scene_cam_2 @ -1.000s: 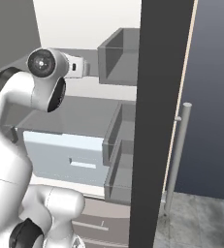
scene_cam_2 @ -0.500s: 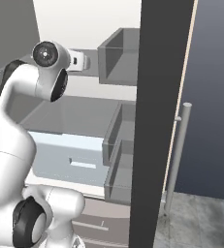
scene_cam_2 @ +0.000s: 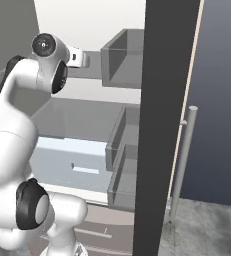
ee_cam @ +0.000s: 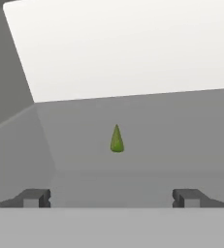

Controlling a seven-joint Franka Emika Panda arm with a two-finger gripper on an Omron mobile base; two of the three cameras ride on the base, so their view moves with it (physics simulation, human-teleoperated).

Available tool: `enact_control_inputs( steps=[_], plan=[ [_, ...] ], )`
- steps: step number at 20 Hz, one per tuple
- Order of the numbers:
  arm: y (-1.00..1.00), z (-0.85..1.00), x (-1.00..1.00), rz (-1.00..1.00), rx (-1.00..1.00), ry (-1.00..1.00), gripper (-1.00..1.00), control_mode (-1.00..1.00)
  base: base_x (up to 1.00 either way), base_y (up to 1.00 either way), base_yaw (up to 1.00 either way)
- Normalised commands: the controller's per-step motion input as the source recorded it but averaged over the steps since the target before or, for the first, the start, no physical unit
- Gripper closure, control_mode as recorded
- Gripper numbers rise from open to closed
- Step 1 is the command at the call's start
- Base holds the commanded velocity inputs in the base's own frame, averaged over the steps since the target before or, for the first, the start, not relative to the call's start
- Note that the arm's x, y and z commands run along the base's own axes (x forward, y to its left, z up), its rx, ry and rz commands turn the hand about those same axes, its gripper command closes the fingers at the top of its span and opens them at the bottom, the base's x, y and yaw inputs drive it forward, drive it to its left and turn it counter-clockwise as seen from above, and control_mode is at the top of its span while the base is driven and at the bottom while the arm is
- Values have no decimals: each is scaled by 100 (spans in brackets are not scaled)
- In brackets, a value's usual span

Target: There is a bowl on the dining counter. Grab a lemon wedge from the fridge and place it in the bowl. Then get the liquor bottle and glass cup from the cabinet and place them next to the bowl.

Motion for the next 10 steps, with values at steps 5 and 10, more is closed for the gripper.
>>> enact_control_inputs(
  steps=[5, 10],
  plan=[
    [3, 0, 35, 0, 0, 5, -100, -100, 0, 0, 0],
    [0, 0, 32, 0, 0, 4, -100, -100, 0, 0, 0]
  ],
)
